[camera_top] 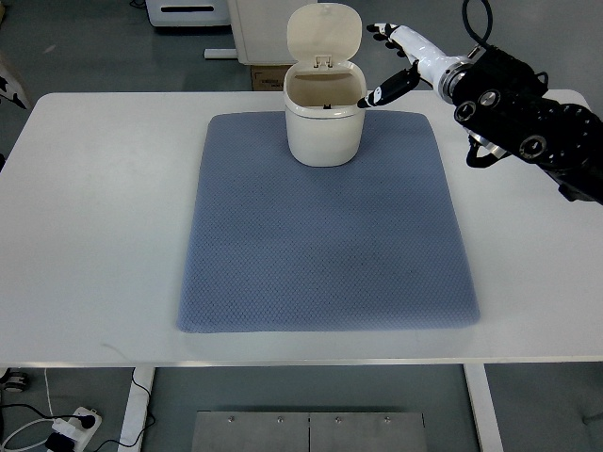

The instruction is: Put lemon in trash with right hand

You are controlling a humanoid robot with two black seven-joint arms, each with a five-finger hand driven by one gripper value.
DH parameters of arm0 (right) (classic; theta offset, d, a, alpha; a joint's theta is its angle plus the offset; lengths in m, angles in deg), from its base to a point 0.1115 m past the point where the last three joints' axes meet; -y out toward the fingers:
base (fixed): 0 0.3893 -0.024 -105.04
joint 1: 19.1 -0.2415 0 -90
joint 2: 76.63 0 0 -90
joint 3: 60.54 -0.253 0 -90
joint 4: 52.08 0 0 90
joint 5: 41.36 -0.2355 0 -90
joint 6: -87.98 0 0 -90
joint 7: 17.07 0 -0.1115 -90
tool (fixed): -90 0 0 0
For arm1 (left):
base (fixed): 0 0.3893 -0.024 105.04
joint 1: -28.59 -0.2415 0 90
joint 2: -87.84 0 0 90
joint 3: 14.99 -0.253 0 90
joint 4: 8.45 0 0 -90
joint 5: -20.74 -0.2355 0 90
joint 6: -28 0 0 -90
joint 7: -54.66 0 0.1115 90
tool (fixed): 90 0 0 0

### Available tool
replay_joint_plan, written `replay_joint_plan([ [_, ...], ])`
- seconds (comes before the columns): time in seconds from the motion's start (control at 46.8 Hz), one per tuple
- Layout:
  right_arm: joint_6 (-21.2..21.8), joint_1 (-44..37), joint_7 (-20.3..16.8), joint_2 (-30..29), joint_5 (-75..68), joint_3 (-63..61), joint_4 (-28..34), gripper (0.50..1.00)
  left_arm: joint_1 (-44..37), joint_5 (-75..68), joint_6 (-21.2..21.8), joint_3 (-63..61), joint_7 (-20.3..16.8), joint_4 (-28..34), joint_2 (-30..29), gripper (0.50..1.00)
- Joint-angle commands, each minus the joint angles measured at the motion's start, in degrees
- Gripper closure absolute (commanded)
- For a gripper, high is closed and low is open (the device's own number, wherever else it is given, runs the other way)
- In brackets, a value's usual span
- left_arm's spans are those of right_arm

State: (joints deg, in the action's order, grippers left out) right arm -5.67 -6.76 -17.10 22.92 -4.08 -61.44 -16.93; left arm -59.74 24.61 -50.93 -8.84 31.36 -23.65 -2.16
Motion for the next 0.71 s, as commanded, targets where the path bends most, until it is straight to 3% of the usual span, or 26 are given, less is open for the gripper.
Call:
replay_joint_plan([
  [0.0,2.8,0.2,0.1,1.6,-0.4,-2.5,-0.1,0.519,0.0,0.0,0.0,0.0,0.0,0.0,0.0,0.5],
  [0.107,5.0,2.3,0.0,3.8,-1.4,-5.5,-0.1,0.519,0.0,0.0,0.0,0.0,0.0,0.0,0.0,0.5],
  [0.342,5.1,5.9,-0.4,7.2,-8.8,-12.8,-0.3,0.517,0.0,0.0,0.0,0.0,0.0,0.0,0.0,0.5],
  [0.684,1.1,15.9,0.0,7.4,-13.9,-33.2,-0.5,0.519,0.0,0.0,0.0,0.0,0.0,0.0,0.0,0.5],
])
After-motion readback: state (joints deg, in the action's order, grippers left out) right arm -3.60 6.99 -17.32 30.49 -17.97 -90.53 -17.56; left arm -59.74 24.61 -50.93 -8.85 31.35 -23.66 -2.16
